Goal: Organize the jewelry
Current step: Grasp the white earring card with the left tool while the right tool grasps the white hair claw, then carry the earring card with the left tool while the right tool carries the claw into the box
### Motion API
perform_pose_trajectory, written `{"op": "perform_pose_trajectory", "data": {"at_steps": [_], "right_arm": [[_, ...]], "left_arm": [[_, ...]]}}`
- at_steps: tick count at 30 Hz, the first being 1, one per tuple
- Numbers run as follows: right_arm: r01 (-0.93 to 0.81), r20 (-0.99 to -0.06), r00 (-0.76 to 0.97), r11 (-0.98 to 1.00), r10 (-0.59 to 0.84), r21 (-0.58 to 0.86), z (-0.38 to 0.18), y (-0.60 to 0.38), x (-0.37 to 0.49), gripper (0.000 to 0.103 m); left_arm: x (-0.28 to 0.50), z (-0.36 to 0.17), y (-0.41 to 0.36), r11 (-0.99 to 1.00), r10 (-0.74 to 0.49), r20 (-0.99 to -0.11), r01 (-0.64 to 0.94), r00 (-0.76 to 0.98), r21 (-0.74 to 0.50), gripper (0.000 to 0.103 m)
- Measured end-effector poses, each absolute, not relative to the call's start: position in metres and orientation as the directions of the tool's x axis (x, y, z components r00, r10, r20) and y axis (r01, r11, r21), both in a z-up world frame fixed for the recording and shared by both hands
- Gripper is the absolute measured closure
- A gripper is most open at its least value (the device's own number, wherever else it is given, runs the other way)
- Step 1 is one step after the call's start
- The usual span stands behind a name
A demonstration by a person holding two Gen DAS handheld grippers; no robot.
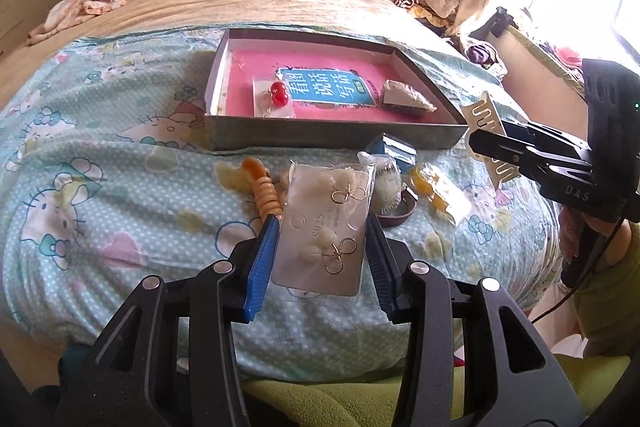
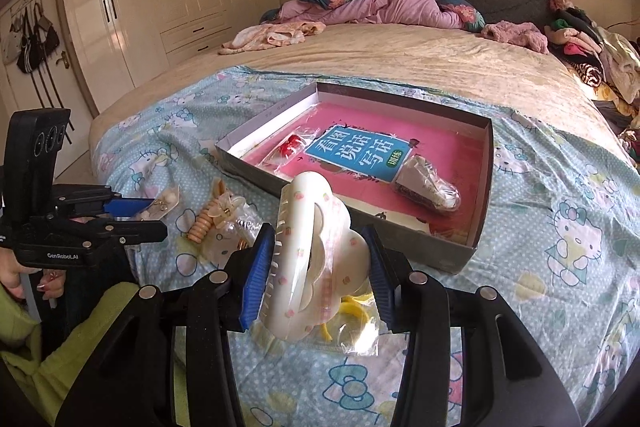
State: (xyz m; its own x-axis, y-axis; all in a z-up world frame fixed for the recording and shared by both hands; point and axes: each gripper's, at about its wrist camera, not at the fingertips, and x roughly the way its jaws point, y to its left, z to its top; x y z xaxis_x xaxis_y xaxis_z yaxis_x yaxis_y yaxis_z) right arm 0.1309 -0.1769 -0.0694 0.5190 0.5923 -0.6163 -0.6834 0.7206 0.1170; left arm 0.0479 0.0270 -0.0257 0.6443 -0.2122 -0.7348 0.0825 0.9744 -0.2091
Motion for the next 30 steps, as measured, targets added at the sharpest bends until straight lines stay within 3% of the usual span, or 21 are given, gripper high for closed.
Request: {"op": "perform_pose_trajectory", "data": {"at_steps": [30], "right_arm": [[-0.590, -0.546, 0.628, 0.797, 0.555, 0.131, -0.048, -0.198, 0.176, 0.060]], "left_arm": [[0.126, 0.003, 0.025, 0.978, -0.188, -0.688, 0.073, 0.701, -0.194, 0.068]]}}
